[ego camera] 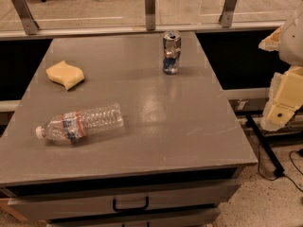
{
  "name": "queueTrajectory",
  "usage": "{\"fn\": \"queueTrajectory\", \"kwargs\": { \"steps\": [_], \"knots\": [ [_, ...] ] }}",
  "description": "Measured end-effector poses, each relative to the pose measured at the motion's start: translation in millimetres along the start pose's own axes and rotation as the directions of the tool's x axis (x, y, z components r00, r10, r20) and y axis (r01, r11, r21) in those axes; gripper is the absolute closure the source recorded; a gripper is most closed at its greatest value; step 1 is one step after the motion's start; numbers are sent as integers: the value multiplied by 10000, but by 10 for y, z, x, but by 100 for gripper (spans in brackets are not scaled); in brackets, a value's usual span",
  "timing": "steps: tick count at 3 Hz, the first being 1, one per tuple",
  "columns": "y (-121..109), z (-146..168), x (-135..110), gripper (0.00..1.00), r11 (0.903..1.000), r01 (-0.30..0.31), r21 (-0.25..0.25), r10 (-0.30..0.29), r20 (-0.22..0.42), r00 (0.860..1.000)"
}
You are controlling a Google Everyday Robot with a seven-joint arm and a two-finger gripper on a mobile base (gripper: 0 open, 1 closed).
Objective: Move redbull can near sponge
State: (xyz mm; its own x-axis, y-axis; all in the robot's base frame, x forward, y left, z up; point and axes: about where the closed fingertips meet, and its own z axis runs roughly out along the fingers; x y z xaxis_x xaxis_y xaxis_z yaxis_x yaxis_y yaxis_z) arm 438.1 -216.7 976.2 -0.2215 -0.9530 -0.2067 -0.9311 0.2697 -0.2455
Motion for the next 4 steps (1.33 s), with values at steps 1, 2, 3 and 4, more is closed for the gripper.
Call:
{"fn": "queueTrajectory", "kwargs": {
  "steps": [1, 2, 3, 4],
  "knots": [
    [0, 0, 0, 0, 10000, 0, 2, 0, 1, 10000],
    [-162, 59, -70, 0, 9991, -421, 74, 411, 1046, 9937],
    [-584, 243, -148, 0, 9821, -1880, 97, 1744, 3280, 9284],
    [-969, 403, -367, 0, 9592, -2827, -77, 2422, 5383, 8072]
  ]
}}
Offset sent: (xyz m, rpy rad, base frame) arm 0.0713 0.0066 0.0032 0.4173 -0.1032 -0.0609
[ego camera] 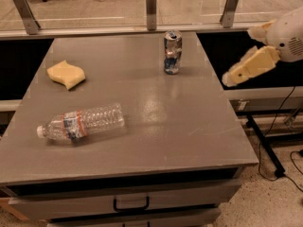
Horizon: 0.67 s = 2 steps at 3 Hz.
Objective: Move redbull can near sponge
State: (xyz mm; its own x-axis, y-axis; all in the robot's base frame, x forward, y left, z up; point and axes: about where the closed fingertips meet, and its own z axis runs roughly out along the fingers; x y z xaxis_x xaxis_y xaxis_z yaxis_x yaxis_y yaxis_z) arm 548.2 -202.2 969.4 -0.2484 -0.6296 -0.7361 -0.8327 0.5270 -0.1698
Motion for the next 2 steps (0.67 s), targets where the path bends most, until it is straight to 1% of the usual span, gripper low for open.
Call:
{"fn": "queueTrajectory", "kwargs": {
  "steps": [1, 2],
  "knots": [
    [-265, 388, -188, 0, 9972, -748, 50, 714, 2411, 9679],
    [-470, 738, -359, 0, 9962, -866, 57, 773, 3949, 9155]
  ]
}}
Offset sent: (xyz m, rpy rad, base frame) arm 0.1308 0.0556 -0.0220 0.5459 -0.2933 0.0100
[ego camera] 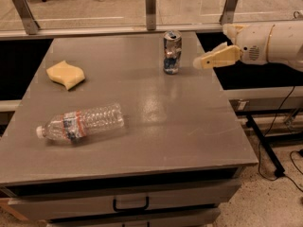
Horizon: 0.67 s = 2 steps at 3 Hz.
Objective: Move redbull can near sponge
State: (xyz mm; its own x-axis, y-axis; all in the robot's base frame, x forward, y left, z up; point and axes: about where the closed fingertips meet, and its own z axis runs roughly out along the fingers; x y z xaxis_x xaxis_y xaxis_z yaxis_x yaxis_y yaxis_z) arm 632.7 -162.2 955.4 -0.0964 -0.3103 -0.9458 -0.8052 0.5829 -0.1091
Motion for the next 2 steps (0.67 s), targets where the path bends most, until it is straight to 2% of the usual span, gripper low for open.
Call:
{"fn": "queueTrajectory", "kwargs": {
  "steps": [2],
  "knots": [
    [9, 75, 6, 0, 10000, 23, -74, -22, 115, 9999]
  ]
}}
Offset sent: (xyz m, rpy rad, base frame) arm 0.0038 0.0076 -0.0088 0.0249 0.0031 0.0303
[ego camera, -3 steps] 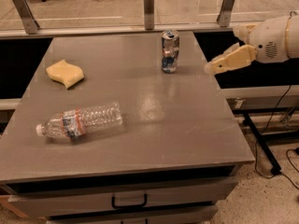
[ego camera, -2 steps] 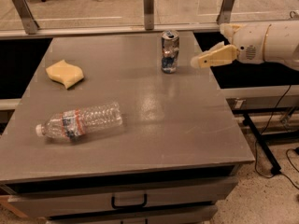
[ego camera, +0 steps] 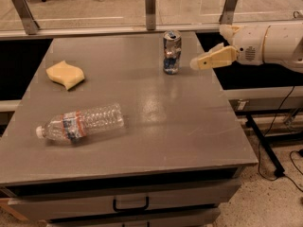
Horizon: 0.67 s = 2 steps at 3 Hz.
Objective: Move redbull can near sponge
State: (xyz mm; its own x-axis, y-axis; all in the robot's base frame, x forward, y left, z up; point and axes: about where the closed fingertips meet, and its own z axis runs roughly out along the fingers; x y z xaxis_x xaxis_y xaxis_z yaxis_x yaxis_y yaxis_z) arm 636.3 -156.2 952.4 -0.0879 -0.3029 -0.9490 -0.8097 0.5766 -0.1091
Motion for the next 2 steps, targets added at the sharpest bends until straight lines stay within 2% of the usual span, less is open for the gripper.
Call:
{"fn": "queueTrajectory", "kwargs": {
  "steps": [1, 2],
  "knots": [
    [47, 210, 106, 0, 9992, 347, -213, -345, 90, 9994],
    [53, 440, 231, 0, 9985, 499, -221, -498, 36, 9988]
  ]
}}
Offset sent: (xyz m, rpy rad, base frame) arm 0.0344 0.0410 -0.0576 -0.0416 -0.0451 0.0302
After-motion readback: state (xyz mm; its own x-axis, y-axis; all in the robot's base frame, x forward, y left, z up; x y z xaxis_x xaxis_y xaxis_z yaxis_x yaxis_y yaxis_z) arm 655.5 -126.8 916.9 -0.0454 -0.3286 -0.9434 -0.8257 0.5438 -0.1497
